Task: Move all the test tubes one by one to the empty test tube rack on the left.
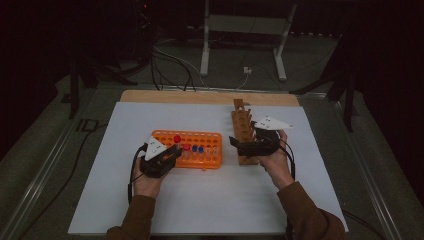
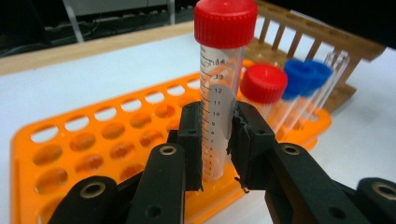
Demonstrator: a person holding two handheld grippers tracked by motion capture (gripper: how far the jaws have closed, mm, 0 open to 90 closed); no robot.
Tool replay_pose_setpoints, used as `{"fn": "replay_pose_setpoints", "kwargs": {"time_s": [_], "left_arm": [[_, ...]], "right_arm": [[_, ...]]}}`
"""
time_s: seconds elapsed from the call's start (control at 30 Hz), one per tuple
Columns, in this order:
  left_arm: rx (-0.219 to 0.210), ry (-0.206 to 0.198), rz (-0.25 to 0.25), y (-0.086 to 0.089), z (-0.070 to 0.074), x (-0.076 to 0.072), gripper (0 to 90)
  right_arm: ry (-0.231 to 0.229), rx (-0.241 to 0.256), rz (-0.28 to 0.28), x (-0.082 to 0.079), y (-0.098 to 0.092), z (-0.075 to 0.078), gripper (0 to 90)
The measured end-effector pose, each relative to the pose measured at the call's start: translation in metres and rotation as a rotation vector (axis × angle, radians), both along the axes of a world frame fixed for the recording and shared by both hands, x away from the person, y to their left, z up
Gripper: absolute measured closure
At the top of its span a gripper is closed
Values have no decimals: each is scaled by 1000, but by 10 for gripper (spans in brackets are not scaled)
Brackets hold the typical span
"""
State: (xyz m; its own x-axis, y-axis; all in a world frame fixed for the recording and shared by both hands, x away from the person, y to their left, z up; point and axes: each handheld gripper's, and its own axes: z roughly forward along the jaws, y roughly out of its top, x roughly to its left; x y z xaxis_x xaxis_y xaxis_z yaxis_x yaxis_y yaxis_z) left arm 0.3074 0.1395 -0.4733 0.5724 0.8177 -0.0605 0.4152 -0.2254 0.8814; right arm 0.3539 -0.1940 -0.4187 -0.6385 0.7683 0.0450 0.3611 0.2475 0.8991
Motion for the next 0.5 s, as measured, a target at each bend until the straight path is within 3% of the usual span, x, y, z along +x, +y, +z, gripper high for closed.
{"fn": "replay_pose_setpoints", "kwargs": {"time_s": [0.3,0.5], "left_arm": [[76,31,-13,-2,-12,-2,750],[104,45,-23,-4,-16,-1,750]], "right_arm": [[-5,11,-22,-10,-18,-7,24],[-7,15,-45,-17,-32,-11,25]]}}
